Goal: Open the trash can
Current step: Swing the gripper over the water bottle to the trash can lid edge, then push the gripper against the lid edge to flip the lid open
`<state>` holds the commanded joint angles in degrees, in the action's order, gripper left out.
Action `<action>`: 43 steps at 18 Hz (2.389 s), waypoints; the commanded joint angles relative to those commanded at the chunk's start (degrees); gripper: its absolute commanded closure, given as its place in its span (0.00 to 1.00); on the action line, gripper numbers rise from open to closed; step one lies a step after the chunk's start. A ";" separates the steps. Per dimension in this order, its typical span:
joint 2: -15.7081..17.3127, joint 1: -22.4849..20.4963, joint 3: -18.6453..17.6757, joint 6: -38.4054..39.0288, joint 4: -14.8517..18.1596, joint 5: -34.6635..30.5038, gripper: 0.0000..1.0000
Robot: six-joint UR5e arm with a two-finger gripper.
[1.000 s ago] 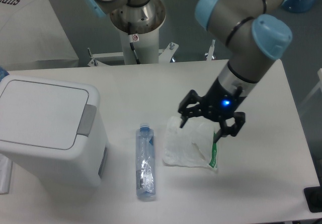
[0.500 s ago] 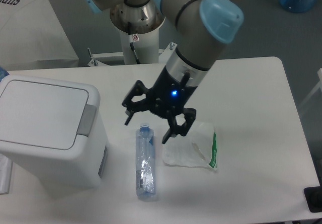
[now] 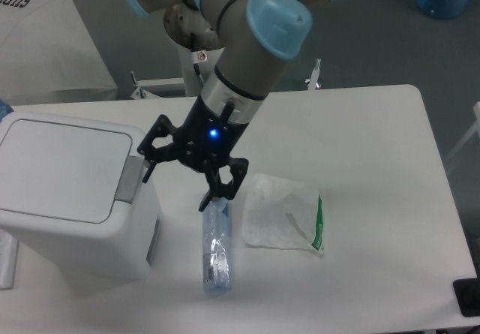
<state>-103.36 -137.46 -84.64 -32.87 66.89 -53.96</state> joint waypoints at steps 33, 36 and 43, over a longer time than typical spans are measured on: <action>-0.26 1.58 -1.67 1.85 -3.07 -0.53 0.00; -0.26 1.58 -1.67 1.85 -3.08 -0.53 0.00; 0.70 1.32 -0.62 2.11 -3.08 -0.53 0.00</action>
<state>-102.66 -136.14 -85.26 -30.76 63.81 -54.49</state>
